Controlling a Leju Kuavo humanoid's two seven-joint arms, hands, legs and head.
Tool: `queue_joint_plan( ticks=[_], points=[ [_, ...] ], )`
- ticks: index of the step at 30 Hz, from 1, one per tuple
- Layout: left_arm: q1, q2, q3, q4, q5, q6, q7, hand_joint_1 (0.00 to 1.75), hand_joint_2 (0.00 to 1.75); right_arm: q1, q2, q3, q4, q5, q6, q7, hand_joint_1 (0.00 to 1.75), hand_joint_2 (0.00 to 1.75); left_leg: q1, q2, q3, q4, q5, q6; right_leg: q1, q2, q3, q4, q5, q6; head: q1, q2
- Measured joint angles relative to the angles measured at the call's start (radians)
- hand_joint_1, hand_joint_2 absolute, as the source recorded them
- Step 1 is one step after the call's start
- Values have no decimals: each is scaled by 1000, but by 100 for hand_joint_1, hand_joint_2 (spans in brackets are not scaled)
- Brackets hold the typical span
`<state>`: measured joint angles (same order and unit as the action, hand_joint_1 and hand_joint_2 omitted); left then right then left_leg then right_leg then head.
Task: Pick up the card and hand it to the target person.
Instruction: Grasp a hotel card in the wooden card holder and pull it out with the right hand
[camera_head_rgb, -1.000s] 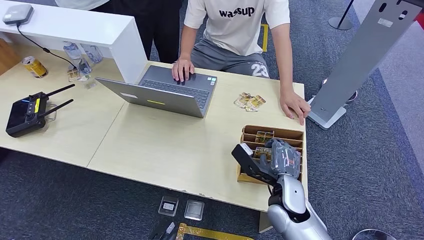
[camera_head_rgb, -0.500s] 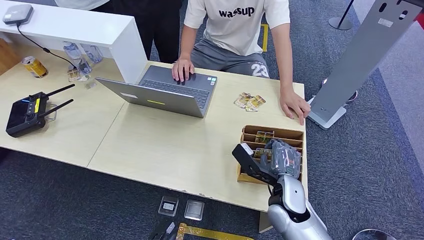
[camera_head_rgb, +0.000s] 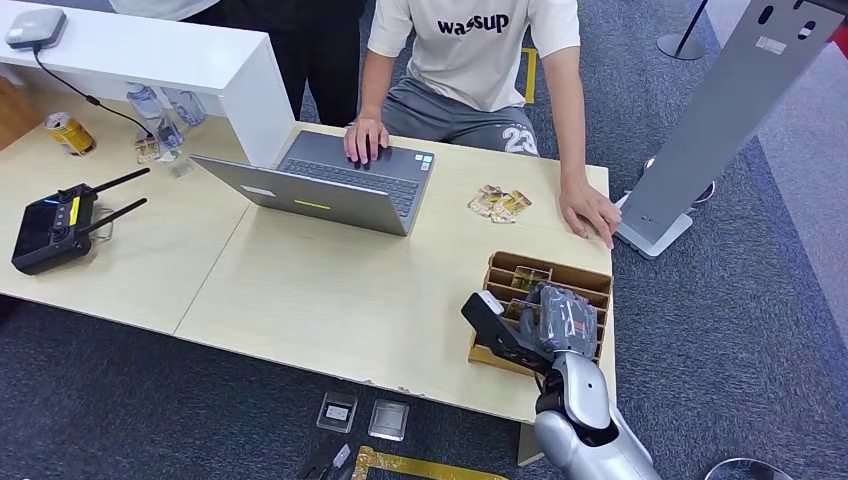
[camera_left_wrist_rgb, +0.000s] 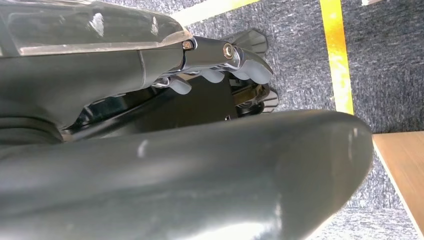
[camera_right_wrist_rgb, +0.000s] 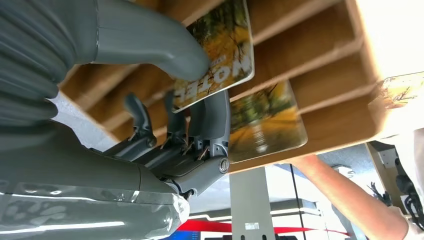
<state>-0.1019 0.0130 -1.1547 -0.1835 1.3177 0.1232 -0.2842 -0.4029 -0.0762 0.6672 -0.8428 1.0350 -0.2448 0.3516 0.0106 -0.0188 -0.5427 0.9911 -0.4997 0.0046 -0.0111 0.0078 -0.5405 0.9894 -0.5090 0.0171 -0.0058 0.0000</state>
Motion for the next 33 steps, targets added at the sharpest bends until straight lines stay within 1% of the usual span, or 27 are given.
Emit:
queue_joint_plan(
  ticks=[4,8,18,33],
  points=[
    [0,0,0,0,0,1,0,0,0,-3,0,0,2,0,-4,0,175,175,0,0,0,0,0,0,0,0,0,0,0,0,0,0],
    [0,0,0,0,-2,3,-5,0,175,-3,1,0,2,0,-6,-1,175,175,0,0,0,0,0,0,0,0,0,0,0,0,0,0],
    [0,0,-7,0,-21,10,-23,0,175,-3,1,0,3,0,-7,-1,175,175,0,0,0,0,0,0,0,0,0,0,0,0,0,0],
    [0,0,-9,0,-14,12,-22,0,175,-3,-5,-1,-17,-2,-18,19,175,175,0,0,0,0,0,0,0,0,0,0,0,0,0,0]
  ],
)
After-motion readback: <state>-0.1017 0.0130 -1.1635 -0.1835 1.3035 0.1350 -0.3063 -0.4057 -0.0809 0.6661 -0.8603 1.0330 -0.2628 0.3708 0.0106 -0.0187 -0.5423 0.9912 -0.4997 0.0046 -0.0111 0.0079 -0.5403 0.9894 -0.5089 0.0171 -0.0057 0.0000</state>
